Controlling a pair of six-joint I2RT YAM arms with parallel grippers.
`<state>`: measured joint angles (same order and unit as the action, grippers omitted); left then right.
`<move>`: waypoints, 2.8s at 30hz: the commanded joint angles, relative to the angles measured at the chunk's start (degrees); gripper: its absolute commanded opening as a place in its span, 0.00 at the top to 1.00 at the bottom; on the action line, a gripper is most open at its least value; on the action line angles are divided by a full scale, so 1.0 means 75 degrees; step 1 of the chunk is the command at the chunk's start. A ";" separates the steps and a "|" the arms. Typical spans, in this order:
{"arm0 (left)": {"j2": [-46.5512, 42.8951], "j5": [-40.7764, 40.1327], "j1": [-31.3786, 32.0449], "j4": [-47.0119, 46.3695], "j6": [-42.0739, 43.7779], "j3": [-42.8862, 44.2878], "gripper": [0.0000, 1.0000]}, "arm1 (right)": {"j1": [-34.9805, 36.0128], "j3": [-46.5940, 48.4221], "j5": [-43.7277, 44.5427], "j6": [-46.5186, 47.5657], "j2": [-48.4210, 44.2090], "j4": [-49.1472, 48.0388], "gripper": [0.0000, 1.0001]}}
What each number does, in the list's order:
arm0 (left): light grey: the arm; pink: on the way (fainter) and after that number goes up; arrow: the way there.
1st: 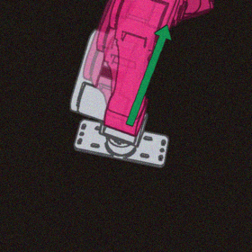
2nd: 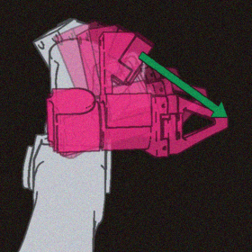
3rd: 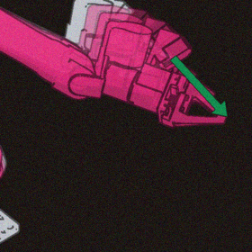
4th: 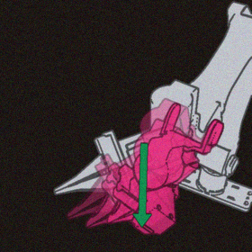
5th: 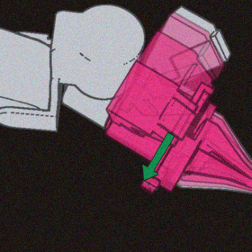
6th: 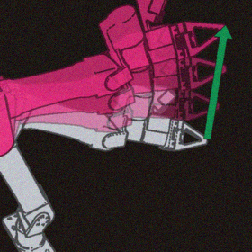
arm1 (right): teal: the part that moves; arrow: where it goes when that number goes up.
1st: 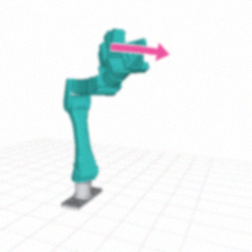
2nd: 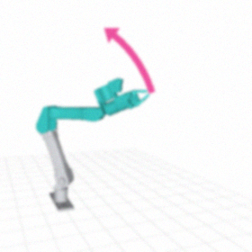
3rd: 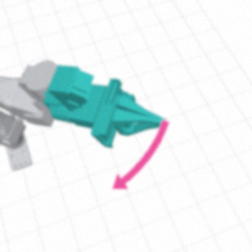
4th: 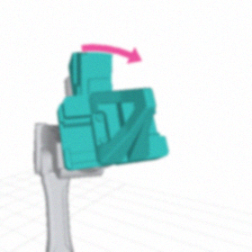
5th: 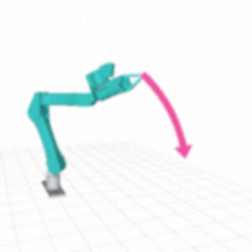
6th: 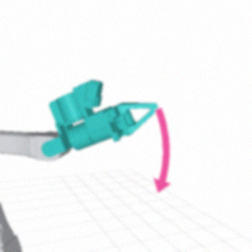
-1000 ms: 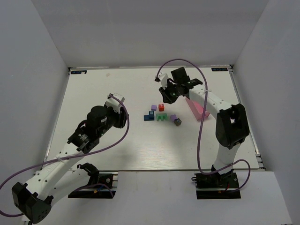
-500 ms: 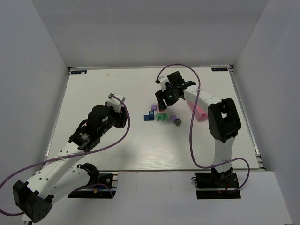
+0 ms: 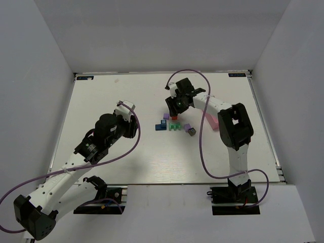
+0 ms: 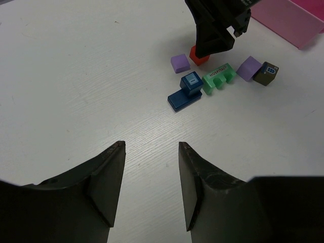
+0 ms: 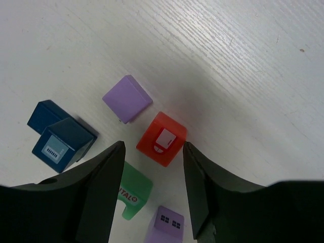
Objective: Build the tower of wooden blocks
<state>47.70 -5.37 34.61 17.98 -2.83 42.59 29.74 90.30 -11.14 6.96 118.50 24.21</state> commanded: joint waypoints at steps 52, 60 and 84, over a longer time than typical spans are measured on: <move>-0.0044 -0.0058 -0.0033 -0.0006 -0.0044 -0.0042 0.43 | 0.0125 0.0640 0.0711 0.0267 0.0349 0.0089 0.75; -0.0114 0.0012 -0.0033 -0.0006 -0.0044 -0.0042 0.46 | 0.0078 0.0406 0.0571 0.1016 -0.0670 0.0112 0.88; -0.0114 0.0012 -0.0033 -0.0006 -0.0044 -0.0042 0.47 | 0.0125 0.1154 -0.1937 0.5115 -0.0683 0.2478 0.98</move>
<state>47.68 -5.37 34.61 17.98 -2.85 42.59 30.41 95.42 -22.92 37.74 111.90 39.07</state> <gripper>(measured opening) 0.531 0.415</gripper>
